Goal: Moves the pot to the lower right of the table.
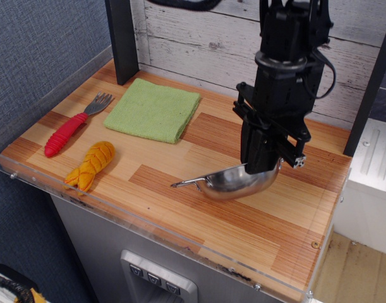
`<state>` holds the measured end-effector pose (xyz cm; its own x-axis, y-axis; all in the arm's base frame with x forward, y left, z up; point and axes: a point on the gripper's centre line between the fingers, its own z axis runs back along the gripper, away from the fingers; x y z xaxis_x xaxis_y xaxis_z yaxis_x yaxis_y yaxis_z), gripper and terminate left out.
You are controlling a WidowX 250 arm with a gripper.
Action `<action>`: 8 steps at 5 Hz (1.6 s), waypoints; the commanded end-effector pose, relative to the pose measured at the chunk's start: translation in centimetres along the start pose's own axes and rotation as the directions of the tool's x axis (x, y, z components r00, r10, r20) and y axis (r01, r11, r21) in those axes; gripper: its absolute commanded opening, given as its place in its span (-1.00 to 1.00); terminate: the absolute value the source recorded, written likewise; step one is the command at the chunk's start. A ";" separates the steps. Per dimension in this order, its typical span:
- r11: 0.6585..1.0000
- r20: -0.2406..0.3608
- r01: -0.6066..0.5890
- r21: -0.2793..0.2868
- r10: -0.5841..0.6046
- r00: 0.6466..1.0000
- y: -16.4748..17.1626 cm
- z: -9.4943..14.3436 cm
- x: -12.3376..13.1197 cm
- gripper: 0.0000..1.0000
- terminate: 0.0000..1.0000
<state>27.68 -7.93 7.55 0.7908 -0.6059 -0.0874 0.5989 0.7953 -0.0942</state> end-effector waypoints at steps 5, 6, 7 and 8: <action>0.994 0.122 -0.105 0.022 0.102 0.987 4.4 4.6 -2.9 1.00 -1.00; 0.941 0.216 -0.340 -0.008 0.333 0.918 9.6 7.3 -4.5 1.00 -1.00; 0.827 0.203 -0.558 -0.062 0.558 0.805 13.8 7.2 -7.4 1.00 -1.00; 0.750 0.199 -0.660 -0.054 0.656 0.729 13.4 6.5 -7.3 1.00 -1.00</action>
<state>32.59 7.52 12.05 0.9948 0.0987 0.0245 -0.0969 0.9929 -0.0688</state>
